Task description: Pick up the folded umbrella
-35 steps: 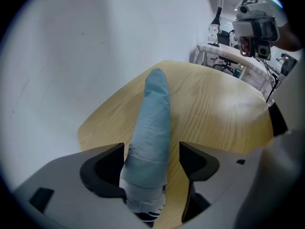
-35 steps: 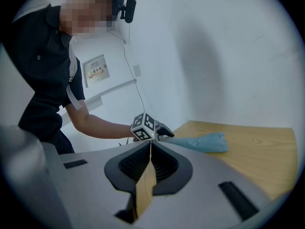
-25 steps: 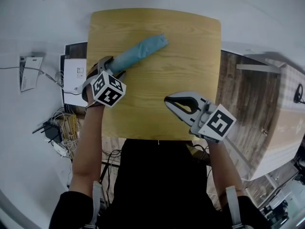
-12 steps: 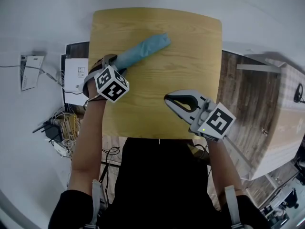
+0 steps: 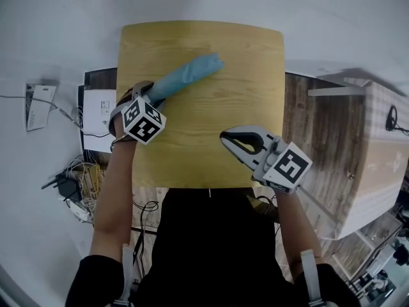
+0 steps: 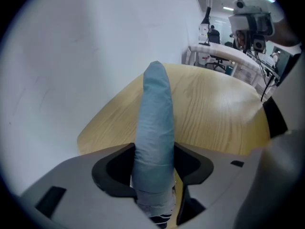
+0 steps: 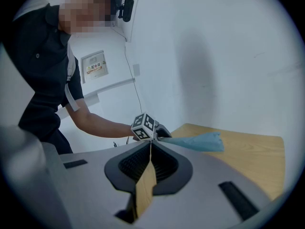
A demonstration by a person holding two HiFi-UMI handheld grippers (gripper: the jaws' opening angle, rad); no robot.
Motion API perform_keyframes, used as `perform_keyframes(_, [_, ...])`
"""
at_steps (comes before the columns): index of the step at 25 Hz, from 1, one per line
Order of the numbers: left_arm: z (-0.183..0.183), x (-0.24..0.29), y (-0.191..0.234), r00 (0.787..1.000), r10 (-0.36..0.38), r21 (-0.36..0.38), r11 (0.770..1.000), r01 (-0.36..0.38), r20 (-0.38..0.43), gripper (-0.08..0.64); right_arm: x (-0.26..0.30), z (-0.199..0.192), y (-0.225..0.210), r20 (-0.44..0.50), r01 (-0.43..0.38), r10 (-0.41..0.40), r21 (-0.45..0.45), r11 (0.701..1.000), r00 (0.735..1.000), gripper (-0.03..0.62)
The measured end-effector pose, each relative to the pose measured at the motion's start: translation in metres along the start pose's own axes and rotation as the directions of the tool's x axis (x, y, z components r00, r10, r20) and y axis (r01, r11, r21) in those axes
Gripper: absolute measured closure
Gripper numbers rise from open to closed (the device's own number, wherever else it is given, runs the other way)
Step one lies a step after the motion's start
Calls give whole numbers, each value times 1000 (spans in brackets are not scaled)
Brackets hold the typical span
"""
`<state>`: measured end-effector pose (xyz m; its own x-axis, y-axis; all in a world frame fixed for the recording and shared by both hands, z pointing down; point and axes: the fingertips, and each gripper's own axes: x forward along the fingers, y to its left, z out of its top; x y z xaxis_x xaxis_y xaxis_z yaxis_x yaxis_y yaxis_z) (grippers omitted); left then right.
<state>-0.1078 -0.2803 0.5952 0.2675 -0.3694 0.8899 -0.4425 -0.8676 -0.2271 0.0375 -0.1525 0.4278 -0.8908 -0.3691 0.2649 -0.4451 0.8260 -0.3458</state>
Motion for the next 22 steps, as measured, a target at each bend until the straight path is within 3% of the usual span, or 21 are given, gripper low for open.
perform_keyframes(3, [18,-27,0,994,-2,-77,997,11,110,307,-7,6,0,-1,26,-26,-26,999,1000,572])
perform_keyframes(5, [31,-53,3,978,-7,-157,987,40,208,307,-10,17,3,13,44,-44,-50,998,999,572])
perform_keyframes(9, [52,-113,4,919,1,-298,946,126,394,308,-19,40,10,29,77,-74,-90,993,997,572])
perform_keyframes(13, [81,-165,-1,844,-34,-303,925,230,536,308,-22,65,19,31,82,-78,-156,984,996,572])
perform_keyframes(15, [91,-189,-4,785,-50,-308,903,299,617,308,-22,76,26,41,89,-83,-172,981,996,572])
perform_keyframes(16, [96,-201,-3,746,-52,-313,886,341,664,308,-22,83,29,48,94,-87,-181,979,995,572])
perform_keyframes(20, [108,-246,-5,556,-41,-300,807,509,830,308,-25,107,42,79,95,-80,-205,974,994,572])
perform_keyframes(22, [109,-263,-7,486,-39,-267,796,544,873,308,-23,115,47,85,88,-71,-216,972,994,572])
